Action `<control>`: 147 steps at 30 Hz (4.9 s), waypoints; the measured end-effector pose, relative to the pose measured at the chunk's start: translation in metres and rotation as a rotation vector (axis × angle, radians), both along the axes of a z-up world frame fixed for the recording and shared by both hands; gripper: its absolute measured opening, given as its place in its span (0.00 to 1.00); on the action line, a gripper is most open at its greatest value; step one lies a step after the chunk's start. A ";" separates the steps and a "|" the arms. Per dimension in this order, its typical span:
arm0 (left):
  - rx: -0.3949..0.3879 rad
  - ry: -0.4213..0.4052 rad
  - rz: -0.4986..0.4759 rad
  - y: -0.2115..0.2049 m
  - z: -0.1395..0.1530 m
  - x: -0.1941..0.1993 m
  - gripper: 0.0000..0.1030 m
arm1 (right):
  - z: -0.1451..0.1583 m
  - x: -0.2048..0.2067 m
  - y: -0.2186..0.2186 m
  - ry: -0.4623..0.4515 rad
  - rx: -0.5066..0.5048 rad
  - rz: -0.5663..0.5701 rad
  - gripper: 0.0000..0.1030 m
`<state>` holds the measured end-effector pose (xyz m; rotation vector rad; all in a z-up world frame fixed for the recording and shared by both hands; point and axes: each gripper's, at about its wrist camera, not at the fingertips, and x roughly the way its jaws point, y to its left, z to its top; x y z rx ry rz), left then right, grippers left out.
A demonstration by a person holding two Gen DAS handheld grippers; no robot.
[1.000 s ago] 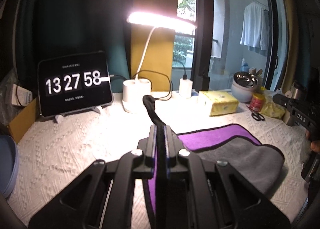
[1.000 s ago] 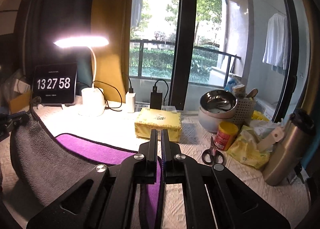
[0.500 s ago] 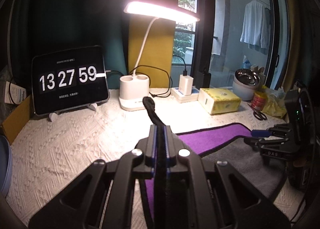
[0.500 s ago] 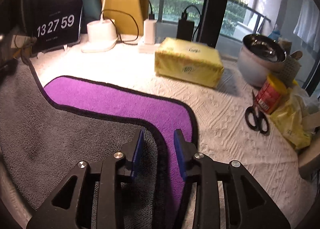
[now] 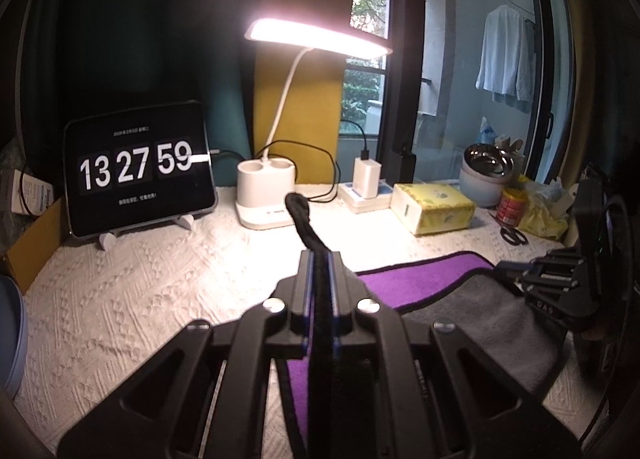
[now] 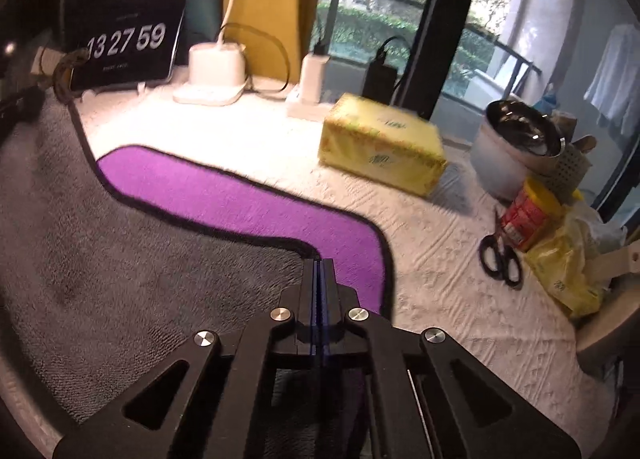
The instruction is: Fold towel
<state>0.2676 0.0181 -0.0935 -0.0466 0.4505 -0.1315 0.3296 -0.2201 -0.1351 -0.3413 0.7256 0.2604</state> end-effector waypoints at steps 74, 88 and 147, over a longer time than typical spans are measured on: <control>-0.089 -0.130 0.059 -0.025 0.037 -0.182 0.81 | 0.101 -0.210 -0.012 -0.301 0.225 -0.032 0.49; -0.055 -0.225 0.066 -0.027 0.041 -0.221 0.82 | 0.108 -0.262 -0.023 -0.375 0.241 -0.019 0.52; 0.000 -0.388 0.132 -0.031 0.073 -0.256 0.99 | 0.132 -0.293 -0.032 -0.528 0.247 -0.058 0.61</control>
